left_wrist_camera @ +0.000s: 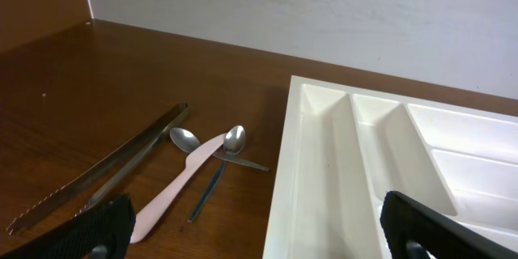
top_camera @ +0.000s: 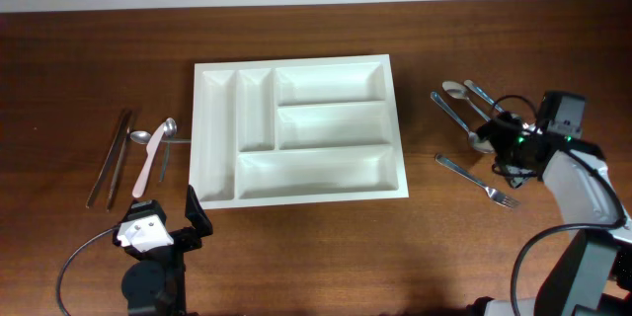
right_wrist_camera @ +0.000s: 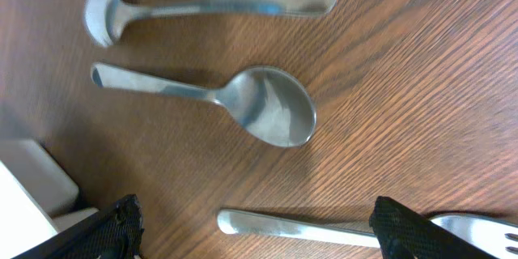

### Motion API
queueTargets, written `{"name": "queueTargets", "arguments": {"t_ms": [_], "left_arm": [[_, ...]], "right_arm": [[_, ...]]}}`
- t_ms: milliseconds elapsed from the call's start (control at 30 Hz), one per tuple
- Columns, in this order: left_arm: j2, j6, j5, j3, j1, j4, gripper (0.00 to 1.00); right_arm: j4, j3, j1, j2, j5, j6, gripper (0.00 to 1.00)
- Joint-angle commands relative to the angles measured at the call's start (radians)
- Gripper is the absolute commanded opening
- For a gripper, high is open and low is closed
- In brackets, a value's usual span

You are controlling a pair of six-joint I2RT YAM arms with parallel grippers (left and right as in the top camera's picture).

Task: Pack container
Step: 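Move the right gripper over the silver spoons right of the tray, then lower the right gripper and grasp the lower silver spoon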

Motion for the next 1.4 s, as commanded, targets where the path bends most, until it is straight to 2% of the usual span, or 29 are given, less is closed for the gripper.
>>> {"name": "queueTargets", "arguments": {"t_ms": [0,367,700,1000,1367], "left_arm": [[-0.008,0.020,0.011,-0.005,0.006,0.000,0.99],[-0.008,0.020,0.011,-0.005,0.006,0.001,0.99],[-0.008,0.020,0.011,-0.005,0.006,0.001,0.99],[-0.008,0.020,0.011,-0.005,0.006,0.001,0.99],[-0.008,0.020,0.011,-0.005,0.006,0.001,0.99]], "right_arm": [[0.047,-0.032,-0.006,0.003,-0.079,-0.076,0.91],[0.124,-0.159,-0.041,0.003,-0.080,-0.064,0.90],[0.390,-0.289,-0.150,0.007,-0.153,-0.122,0.89],[0.507,-0.289,-0.149,0.023,-0.217,-0.138,0.81],[0.591,-0.289,-0.149,0.163,-0.331,-0.111,0.69]]}}
